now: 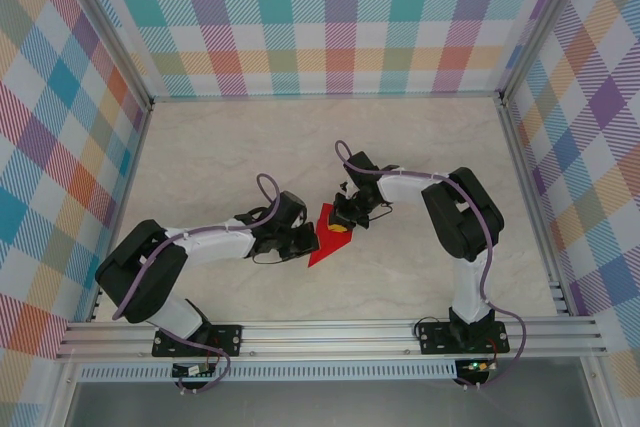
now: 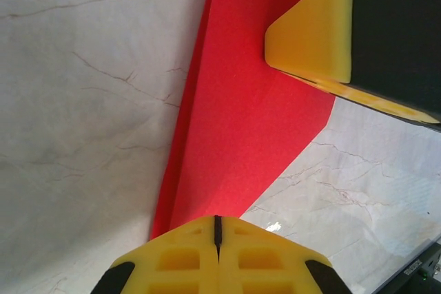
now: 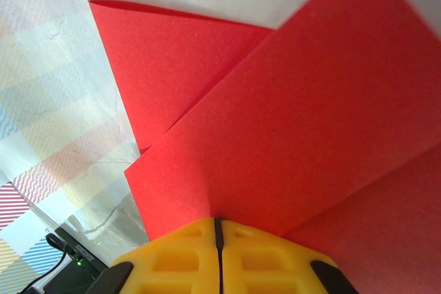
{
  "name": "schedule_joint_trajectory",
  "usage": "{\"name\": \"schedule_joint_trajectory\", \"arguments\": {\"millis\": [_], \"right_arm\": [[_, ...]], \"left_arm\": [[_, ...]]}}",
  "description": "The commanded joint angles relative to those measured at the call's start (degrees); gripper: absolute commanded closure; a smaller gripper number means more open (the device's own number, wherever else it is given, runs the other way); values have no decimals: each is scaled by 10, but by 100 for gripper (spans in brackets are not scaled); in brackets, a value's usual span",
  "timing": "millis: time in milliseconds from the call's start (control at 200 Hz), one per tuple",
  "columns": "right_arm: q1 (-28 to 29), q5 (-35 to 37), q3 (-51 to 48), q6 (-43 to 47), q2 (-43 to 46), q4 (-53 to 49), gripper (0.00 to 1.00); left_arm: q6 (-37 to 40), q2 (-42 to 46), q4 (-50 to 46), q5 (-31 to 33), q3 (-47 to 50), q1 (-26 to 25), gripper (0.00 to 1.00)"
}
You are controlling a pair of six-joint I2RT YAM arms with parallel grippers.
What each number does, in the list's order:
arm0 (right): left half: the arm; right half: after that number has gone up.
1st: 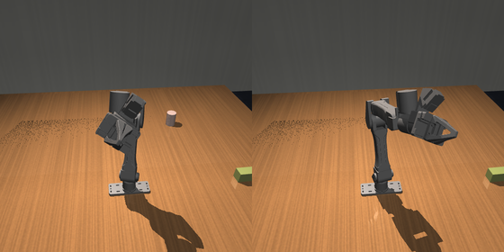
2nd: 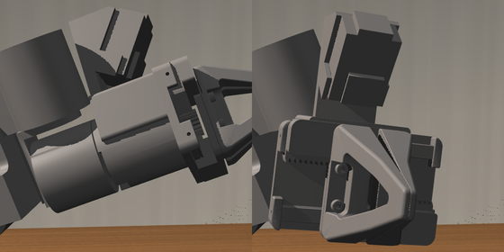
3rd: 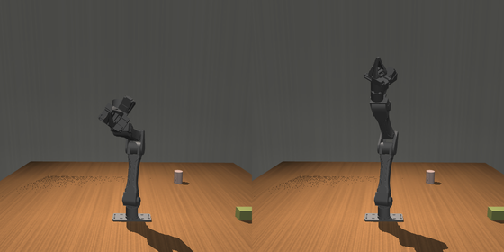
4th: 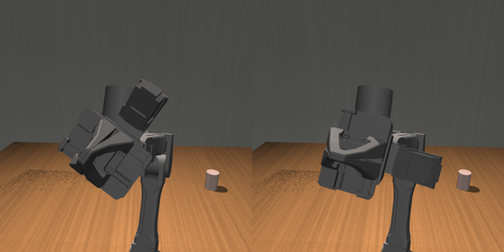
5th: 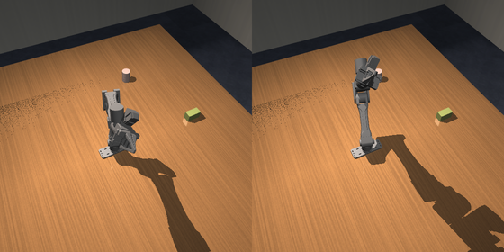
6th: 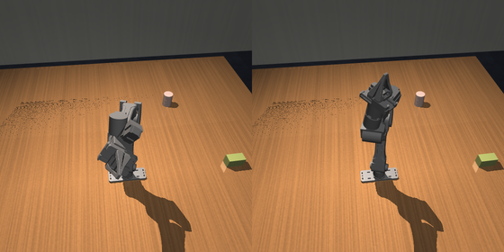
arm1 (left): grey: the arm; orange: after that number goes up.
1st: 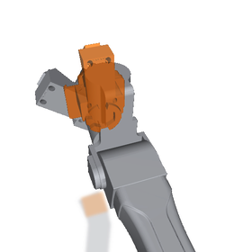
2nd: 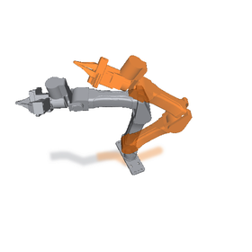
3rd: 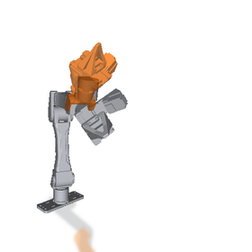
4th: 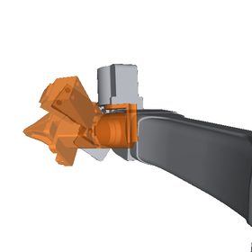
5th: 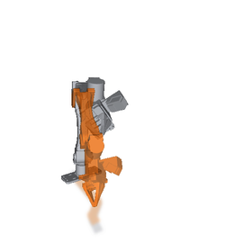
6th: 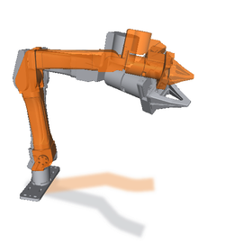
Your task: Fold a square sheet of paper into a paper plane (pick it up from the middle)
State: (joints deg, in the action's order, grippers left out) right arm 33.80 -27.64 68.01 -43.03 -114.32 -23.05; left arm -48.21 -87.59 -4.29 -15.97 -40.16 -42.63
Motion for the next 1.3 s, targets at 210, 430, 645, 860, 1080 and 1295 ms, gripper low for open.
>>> {"name": "schedule_joint_trajectory", "arguments": {"millis": [210,430,645,860,1080,1295], "right_arm": [[0,106,-21,16,-29,-5,93],[1,75,-27,40,54,52,92],[24,25,-79,43,119,114,90],[63,10,-97,26,102,134,91],[80,-3,-97,17,71,140,92],[80,26,-107,16,43,123,93]], "left_arm": [[-13,-14,-3,-2,47,-4,100],[-13,-14,-6,6,54,-4,100],[-10,-15,-8,6,55,-4,100],[-11,-12,-10,8,55,-4,100],[-10,-9,-12,8,53,-4,100],[-14,15,4,3,52,-4,100]]}}
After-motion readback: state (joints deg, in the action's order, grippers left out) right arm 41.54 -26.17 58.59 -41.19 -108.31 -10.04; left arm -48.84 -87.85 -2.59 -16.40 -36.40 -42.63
